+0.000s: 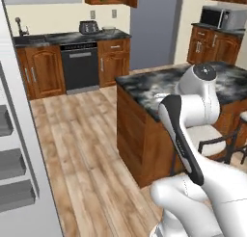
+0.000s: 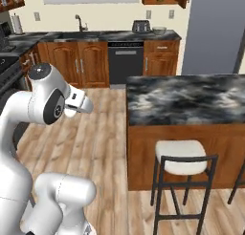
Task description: Pick the egg and butter from the fridge and place them by the bowl for mixing.
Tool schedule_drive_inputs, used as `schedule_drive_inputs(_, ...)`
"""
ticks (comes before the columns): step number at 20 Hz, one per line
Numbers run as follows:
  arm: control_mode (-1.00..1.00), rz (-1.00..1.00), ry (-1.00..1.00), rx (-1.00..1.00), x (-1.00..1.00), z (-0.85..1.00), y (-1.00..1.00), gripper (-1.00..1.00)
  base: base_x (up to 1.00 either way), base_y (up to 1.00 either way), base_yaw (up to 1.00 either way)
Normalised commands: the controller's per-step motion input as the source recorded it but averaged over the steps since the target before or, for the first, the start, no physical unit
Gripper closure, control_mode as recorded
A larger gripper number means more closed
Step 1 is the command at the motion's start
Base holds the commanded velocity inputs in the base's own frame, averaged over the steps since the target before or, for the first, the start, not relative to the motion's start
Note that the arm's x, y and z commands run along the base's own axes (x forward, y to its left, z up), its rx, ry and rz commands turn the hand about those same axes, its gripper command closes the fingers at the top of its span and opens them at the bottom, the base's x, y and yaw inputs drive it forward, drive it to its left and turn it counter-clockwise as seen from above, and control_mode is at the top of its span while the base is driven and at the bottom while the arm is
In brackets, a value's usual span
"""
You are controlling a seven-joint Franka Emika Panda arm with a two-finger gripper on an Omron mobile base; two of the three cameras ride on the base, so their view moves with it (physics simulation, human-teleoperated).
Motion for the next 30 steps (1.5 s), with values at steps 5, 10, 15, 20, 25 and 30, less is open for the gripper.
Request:
schedule_drive_inputs(5, 1.0, 0.0, 0.0, 0.0, 0.0, 0.0, 0.0, 1.0, 0.72, 0.0, 0.43)
schedule_drive_inputs(10, 1.0, 0.0, 0.0, 0.0, 0.0, 0.0, 0.0, 1.0, 0.85, 0.0, 0.27)
schedule_drive_inputs(15, 1.0, 0.0, 0.0, 0.0, 0.0, 0.0, 0.0, 1.0, 0.85, 0.0, 0.27)
schedule_drive_inputs(20, 1.0, 0.0, 0.0, 0.0, 0.0, 0.0, 0.0, 1.0, 0.88, 0.0, 0.23)
schedule_drive_inputs(25, 1.0, 0.0, 0.0, 0.0, 0.0, 0.0, 0.0, 1.0, 0.9, -0.01, 0.15)
schedule_drive_inputs(30, 1.0, 0.0, 0.0, 0.0, 0.0, 0.0, 0.0, 1.0, 0.92, -0.06, 0.07)
